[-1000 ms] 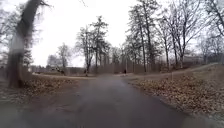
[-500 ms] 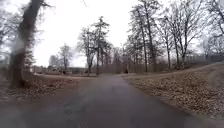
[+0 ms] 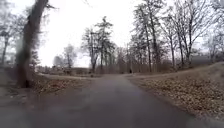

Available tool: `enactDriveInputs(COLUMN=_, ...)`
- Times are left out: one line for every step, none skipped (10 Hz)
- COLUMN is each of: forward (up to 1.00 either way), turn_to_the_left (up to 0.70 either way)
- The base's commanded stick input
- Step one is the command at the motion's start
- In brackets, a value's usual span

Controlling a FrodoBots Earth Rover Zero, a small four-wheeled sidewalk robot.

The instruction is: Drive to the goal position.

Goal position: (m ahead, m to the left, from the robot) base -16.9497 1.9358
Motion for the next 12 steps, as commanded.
enactDriveInputs(forward=0.00, turn_to_the_left=1.00)
enactDriveInputs(forward=0.00, turn_to_the_left=1.00)
enactDriveInputs(forward=0.00, turn_to_the_left=1.00)
enactDriveInputs(forward=0.00, turn_to_the_left=1.00)
enactDriveInputs(forward=0.00, turn_to_the_left=1.00)
enactDriveInputs(forward=0.00, turn_to_the_left=1.00)
enactDriveInputs(forward=0.00, turn_to_the_left=1.00)
enactDriveInputs(forward=0.00, turn_to_the_left=1.00)
enactDriveInputs(forward=0.00, turn_to_the_left=1.00)
enactDriveInputs(forward=0.00, turn_to_the_left=1.00)
enactDriveInputs(forward=0.00, turn_to_the_left=1.00)
enactDriveInputs(forward=0.00, turn_to_the_left=1.00)
